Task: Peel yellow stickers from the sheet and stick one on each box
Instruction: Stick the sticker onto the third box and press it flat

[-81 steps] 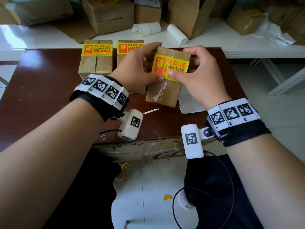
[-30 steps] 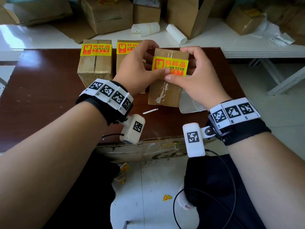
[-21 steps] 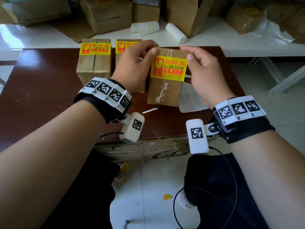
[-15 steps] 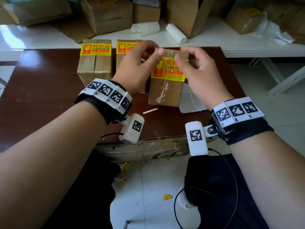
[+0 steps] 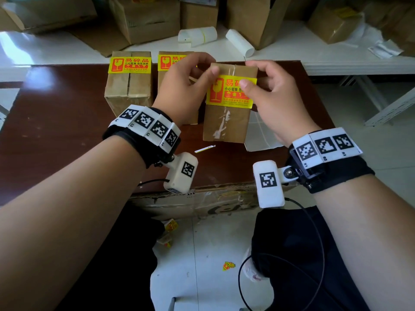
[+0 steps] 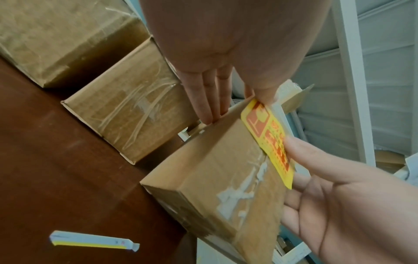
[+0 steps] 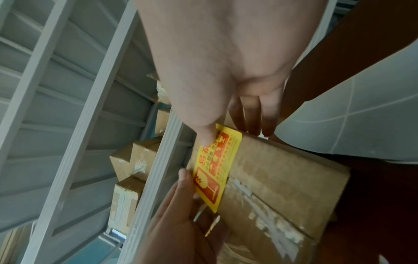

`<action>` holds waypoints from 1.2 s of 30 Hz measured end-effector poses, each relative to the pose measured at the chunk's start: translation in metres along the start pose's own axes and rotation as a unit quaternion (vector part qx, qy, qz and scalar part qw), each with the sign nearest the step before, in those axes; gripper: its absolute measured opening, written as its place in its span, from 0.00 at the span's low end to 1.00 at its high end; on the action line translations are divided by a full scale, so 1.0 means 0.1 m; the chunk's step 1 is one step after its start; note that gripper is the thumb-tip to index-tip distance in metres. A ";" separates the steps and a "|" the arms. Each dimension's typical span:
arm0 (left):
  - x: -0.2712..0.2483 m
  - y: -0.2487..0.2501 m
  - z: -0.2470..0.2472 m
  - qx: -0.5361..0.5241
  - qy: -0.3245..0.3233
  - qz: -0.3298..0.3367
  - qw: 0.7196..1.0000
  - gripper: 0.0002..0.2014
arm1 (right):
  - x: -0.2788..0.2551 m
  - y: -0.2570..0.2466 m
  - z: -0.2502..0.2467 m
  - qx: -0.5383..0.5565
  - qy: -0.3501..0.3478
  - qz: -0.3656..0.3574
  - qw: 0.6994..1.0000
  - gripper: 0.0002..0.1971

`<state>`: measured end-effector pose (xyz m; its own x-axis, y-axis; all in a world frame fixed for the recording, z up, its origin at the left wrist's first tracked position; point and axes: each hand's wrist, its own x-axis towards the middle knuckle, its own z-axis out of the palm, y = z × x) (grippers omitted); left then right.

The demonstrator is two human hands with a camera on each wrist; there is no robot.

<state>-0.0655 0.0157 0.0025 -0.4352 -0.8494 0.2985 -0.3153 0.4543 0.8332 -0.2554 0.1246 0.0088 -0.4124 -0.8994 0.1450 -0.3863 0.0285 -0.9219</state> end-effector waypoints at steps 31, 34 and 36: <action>-0.12 0.00 -0.01 -0.050 -0.111 0.046 0.991 0.32 | -0.11 -0.06 0.03 0.121 -0.059 0.218 0.967 0.11; -0.13 0.03 0.08 -0.062 -0.039 0.036 0.997 0.24 | -0.11 -0.15 0.02 0.150 0.010 0.212 0.966 0.10; -0.10 0.07 0.13 -0.086 0.012 0.008 0.996 0.17 | -0.09 -0.19 0.02 0.173 0.053 0.196 0.964 0.09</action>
<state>-0.0746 0.0313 -0.0007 -0.4176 -0.8495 0.3223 -0.1580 0.4172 0.8950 -0.2427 0.1310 0.0245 -0.5600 -0.7988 -0.2197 0.1063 0.1937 -0.9753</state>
